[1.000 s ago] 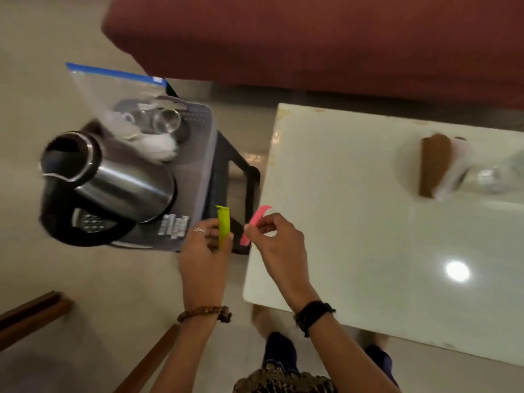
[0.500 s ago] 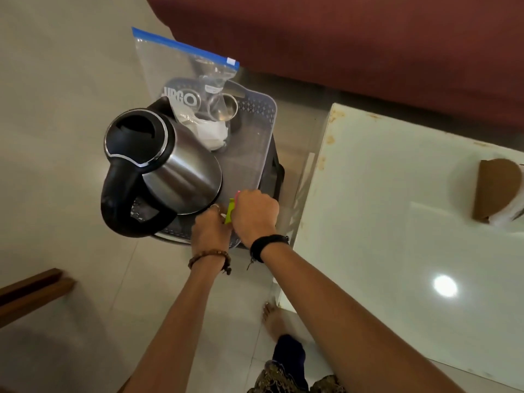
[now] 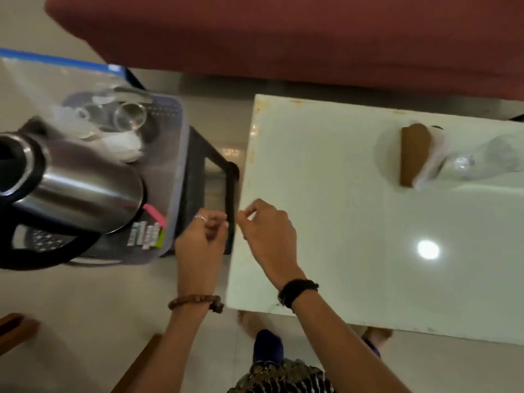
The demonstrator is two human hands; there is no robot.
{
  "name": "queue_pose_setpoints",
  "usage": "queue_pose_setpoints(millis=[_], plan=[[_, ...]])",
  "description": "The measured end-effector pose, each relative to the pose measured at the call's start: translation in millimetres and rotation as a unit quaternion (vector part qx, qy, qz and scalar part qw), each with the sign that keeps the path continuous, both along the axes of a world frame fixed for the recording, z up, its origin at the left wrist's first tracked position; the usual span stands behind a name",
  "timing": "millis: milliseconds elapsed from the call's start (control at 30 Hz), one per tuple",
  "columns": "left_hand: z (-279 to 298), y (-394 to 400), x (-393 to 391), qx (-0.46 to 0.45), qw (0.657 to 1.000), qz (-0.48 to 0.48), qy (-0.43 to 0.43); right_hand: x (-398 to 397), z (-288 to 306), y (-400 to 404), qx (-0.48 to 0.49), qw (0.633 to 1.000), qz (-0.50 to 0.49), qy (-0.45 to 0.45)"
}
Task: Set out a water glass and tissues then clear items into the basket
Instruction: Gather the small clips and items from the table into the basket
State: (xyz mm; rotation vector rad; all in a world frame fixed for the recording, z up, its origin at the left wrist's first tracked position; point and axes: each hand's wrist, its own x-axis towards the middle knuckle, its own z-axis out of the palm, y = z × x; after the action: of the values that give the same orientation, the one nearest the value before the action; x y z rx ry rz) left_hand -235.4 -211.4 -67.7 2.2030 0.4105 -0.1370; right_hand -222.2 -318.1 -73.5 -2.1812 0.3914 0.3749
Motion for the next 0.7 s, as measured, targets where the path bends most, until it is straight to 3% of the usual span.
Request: queue_pose_setpoints(millis=[67,167,467,700], plan=[[-2,-58,-9,-0.075,0.996,-0.021,0.045,-18,-2,-61,0.001,0.998,-0.065,0.019],[-8,-151,-23,-0.113,0.989,-0.073,0.065,-49,-7,-155,-0.013,0.991,-0.126,0.033],[-29,-446,-90,-0.136,0.953,-0.222,0.157,-154,-21,-430,-0.028,0.950,-0.304,0.072],[-66,-601,-120,-0.114,0.921,-0.312,0.205,-207,-56,-571,-0.009,0.889,-0.449,0.090]])
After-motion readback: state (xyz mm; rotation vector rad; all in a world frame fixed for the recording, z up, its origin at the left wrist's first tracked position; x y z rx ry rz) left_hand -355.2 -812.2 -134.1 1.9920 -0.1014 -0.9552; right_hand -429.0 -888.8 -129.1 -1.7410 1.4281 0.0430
